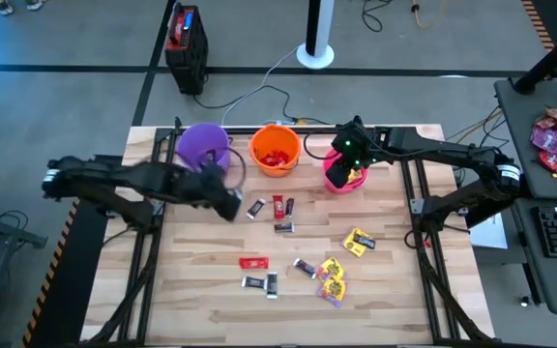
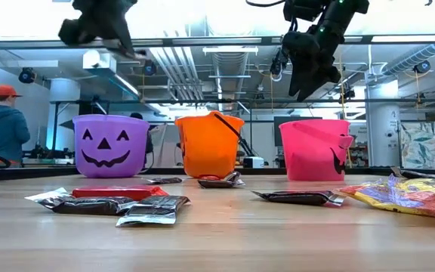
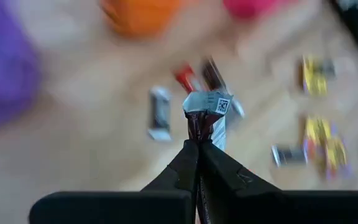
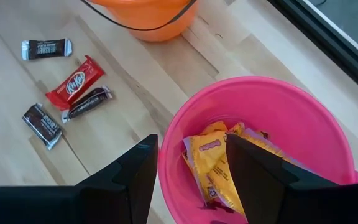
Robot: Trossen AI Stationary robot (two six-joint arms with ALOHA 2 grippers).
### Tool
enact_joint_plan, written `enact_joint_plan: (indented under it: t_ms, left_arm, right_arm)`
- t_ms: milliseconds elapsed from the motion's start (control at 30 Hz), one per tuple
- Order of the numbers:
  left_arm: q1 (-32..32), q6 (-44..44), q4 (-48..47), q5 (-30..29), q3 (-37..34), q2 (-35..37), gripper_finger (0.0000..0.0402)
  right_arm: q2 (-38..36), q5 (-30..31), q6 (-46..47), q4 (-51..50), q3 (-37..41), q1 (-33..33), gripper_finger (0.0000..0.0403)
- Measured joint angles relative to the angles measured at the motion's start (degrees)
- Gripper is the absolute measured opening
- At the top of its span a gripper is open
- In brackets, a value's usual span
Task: Sort candy by brand, put in halloween buckets
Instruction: Put the black candy into the violet bucket
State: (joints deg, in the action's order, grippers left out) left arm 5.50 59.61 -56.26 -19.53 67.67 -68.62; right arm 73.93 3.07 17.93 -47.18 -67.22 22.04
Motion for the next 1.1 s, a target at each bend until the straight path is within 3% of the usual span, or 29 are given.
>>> enact_joint_plan:
  t_ms: [167, 267, 467, 633, 767, 1100]
  left_arm:
    - [-5.87, -0.35, -14.09, -13.29, 6.4, 3.68, 0.0001]
    - [-13.46, -4.22, -22.21, -14.88, 9.71, 3.71, 0.0001]
    - [-31.13, -19.41, -21.82, -4.69, 9.6, 2.44, 0.0]
    - [-41.33, -31.87, -15.56, 0.67, 5.75, -1.51, 0.0]
    - [-46.43, -40.32, -8.58, 6.45, 4.71, -6.3, 0.0]
    - [-52.79, -51.39, -8.73, 7.17, 4.56, -16.51, 0.0]
  right_arm:
    - [0.0, 0.07, 0.58, 0.55, 0.0, 0.0, 0.0183]
    - [0.0, 0.08, 1.57, 2.03, 0.0, 0.01, 0.0183]
    - [0.0, 0.41, 2.05, 3.21, 0.0, 0.0, 0.0183]
    - [0.0, 1.46, 3.75, 3.21, 0.0, 0.02, 0.0183]
    - [0.0, 1.49, 5.21, 3.17, 0.04, 0.02, 0.0183]
    - [0.0, 1.49, 11.02, 3.14, 0.07, 0.02, 0.0183]
